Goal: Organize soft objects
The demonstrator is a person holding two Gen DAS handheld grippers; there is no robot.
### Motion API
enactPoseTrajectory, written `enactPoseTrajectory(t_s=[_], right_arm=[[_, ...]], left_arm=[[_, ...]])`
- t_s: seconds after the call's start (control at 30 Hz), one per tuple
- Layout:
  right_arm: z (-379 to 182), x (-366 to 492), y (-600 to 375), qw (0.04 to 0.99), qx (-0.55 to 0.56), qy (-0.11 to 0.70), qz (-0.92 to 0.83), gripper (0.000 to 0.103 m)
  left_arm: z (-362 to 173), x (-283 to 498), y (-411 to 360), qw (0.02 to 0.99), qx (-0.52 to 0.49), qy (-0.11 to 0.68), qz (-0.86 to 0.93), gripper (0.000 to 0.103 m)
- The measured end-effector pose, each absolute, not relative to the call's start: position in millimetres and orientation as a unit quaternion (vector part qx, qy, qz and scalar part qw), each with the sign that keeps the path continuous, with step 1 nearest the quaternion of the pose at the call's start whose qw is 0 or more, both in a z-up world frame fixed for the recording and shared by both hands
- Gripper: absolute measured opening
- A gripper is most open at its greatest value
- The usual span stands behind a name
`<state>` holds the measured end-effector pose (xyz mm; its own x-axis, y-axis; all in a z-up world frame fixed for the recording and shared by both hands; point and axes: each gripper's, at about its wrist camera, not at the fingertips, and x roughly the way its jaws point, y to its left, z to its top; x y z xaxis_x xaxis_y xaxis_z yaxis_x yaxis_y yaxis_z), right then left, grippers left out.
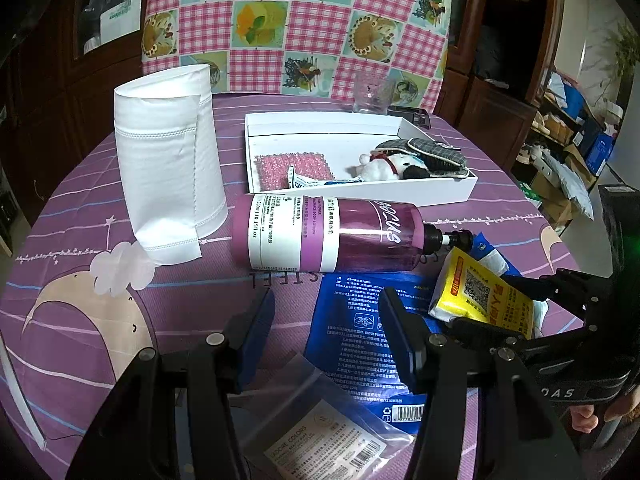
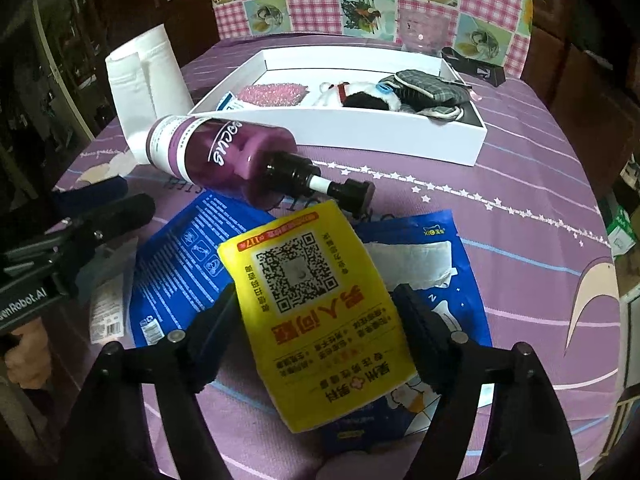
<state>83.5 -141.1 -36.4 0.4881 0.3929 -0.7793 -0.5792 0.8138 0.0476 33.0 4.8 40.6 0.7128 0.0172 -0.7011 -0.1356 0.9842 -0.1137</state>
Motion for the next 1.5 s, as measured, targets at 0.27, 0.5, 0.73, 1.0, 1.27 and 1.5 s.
enactPoseTrajectory(t_s=[0.27, 0.5, 0.73, 1.0, 1.27, 1.5], right_arm=[[-28, 84, -148, 0.86, -0.092, 0.413, 0.285, 0.075], [-20, 80, -148, 0.863, -0.082, 0.405, 0.291, 0.075], [-16, 78, -152, 0.865, -0.067, 0.403, 0.292, 0.075], [-12, 79, -156, 0.867, -0.053, 0.402, 0.289, 0.075], [-8, 81, -162, 0.869, -0.04, 0.403, 0.284, 0.075], [-8, 80, -160, 0.868, -0.041, 0.408, 0.281, 0.075]], left_arm=[[40, 33, 5, 0.922, -0.078, 0.376, 0.042, 0.054], [41, 33, 5, 0.923, -0.08, 0.374, 0.042, 0.054], [42, 33, 5, 0.923, -0.078, 0.375, 0.042, 0.054], [39, 35, 6, 0.92, -0.081, 0.382, 0.042, 0.054], [38, 37, 9, 0.916, -0.09, 0.389, 0.031, 0.068], [28, 43, 0, 0.907, -0.08, 0.413, 0.009, 0.073]])
